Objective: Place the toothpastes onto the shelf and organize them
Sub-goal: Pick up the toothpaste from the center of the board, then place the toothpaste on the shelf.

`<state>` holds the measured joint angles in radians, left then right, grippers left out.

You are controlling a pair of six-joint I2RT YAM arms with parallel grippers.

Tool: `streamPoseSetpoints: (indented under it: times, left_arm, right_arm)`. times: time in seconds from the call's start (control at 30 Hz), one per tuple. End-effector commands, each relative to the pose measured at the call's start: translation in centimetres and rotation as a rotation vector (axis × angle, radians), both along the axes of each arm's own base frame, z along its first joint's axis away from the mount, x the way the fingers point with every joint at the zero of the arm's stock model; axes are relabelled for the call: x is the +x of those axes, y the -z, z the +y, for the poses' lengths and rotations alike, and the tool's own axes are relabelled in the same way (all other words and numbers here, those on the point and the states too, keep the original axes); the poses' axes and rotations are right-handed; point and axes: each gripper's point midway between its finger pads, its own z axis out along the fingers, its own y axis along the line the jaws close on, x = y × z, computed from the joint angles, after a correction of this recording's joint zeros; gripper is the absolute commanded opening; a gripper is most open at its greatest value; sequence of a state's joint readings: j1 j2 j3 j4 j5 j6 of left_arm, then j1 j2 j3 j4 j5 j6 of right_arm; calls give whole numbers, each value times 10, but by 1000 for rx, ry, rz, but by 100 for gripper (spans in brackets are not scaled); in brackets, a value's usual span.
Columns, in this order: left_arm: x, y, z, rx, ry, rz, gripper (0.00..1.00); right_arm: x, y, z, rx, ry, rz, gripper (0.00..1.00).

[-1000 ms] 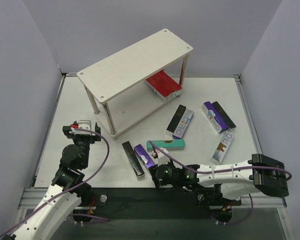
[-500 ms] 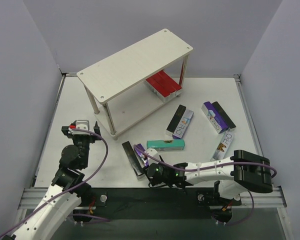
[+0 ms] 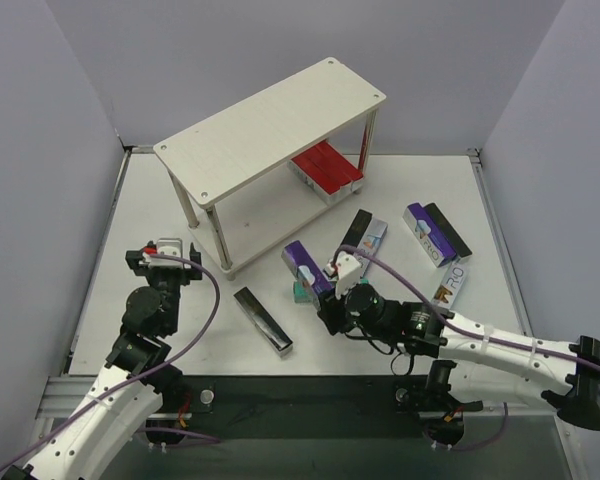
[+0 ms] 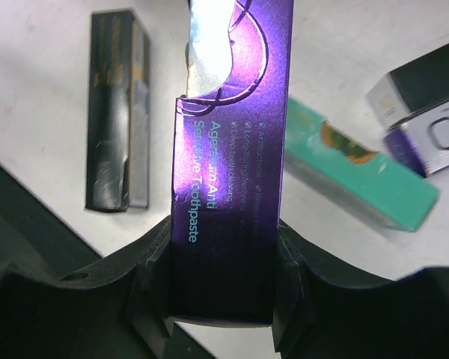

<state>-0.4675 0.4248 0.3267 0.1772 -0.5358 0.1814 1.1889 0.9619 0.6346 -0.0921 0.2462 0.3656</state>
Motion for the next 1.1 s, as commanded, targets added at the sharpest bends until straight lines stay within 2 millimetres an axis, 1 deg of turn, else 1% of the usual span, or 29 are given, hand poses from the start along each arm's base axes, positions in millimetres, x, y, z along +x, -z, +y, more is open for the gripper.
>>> streamPoseSetpoints:
  times: [0.0,0.03,0.07,0.1,0.13,0.17,0.23,0.27,0.3,0.33,0.37,0.4,0.43,0.47,0.5,0.53,0.57,0.6,0.63,0.67,0.7,0.73,0.8,0.83,0.9,0.93,1.07]
  left_arm:
    - [0,-12,11,0,-52,-47,94]
    - [1,-12,12,0,-57,-45,94]
    - [1,-11,13,3,-57,-43,94]
    - [1,-12,13,2,-57,-45,94]
    - [2,-10,13,4,-60,-41,94]
    - [2,-10,14,4,-64,-39,94]
    - [1,-13,16,-2,-70,-46,94]
    - [1,-13,16,0,-71,-46,94]
    - [0,-12,17,-1,-72,-47,94]
    - [-1,-13,19,-4,-81,-52,94]
    - [-2,-11,20,-4,-86,-53,94]
    - [-2,-11,21,-8,-90,-55,94]
    - [-2,-11,21,-8,-93,-55,94]
    - [-2,-11,21,-7,-91,-56,94]
    - [-2,-12,21,-10,-89,-57,94]
    - [-1,-11,20,-7,-87,-51,94]
    - [0,-11,20,-8,-87,-50,94]
    - [0,-11,19,-10,-85,-49,94]
    - [0,-10,19,-8,-84,-48,94]
    - [0,-9,19,-8,-82,-47,94]
    - [0,-9,19,-11,-83,-47,94]
    - [0,-9,19,-14,-83,-48,94]
    - [-1,-8,19,-15,-80,-46,94]
    - [0,-8,18,-15,-75,-48,94]
    - [1,-7,17,-12,-74,-42,94]
    - [1,-6,17,-12,-74,-40,94]
    - [1,-6,16,-15,-67,-40,94]
  right_arm:
    - [43,-28,-3,-1,37,-46,27]
    - [55,-42,4,22,39,-64,27]
    - [65,-35,7,-10,38,-64,27]
    - [83,-42,9,15,70,-78,27]
    - [97,-55,17,53,82,-100,27]
    - [107,-47,27,40,73,-85,27]
    - [132,-64,41,79,88,-135,27]
    - [141,-50,49,55,90,-120,27]
    - [152,-54,58,76,90,-147,27]
    - [159,-54,65,81,90,-153,27]
    - [169,-46,76,72,90,-148,28]
    - [176,-50,85,90,91,-162,28]
    - [181,-48,91,93,93,-160,28]
    - [189,-43,102,93,93,-156,29]
    - [194,-44,109,113,89,-162,29]
    - [196,-32,117,107,88,-141,29]
    - [202,-39,125,131,87,-158,30]
    - [204,-35,129,131,92,-161,31]
    - [205,-27,134,130,90,-159,32]
    - [207,-24,138,139,88,-161,33]
    - [211,-29,144,167,92,-176,33]
    - [212,-20,150,165,86,-164,33]
    - [213,-23,163,193,68,-176,33]
    - [213,-15,168,185,58,-170,33]
    - [212,-18,180,193,36,-185,35]
    - [212,-12,184,185,29,-184,36]
    - [213,-9,193,201,25,-174,43]
